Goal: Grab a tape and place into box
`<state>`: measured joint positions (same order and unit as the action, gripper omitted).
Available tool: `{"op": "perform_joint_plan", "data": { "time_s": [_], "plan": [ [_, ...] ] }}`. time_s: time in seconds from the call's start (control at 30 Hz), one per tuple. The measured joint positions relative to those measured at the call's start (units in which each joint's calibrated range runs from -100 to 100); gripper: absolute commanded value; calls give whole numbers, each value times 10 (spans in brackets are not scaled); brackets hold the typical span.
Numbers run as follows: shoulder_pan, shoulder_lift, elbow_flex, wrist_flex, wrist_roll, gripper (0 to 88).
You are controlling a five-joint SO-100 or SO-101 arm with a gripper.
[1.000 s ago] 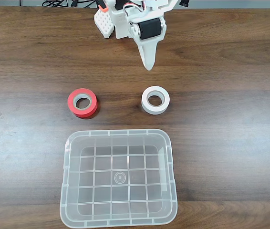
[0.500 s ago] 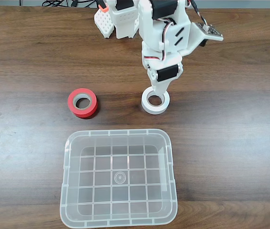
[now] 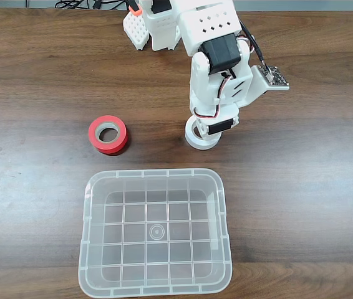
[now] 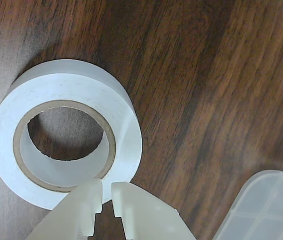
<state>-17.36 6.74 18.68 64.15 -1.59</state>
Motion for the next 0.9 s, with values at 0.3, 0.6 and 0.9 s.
{"op": "perform_joint_plan", "data": {
  "time_s": [0.3,0.6,0.9],
  "plan": [
    [-1,1,0,-6,0,276],
    [-33,37,-1,-6,0,276],
    [-33,72,-1,-6,0,162]
  ]
}}
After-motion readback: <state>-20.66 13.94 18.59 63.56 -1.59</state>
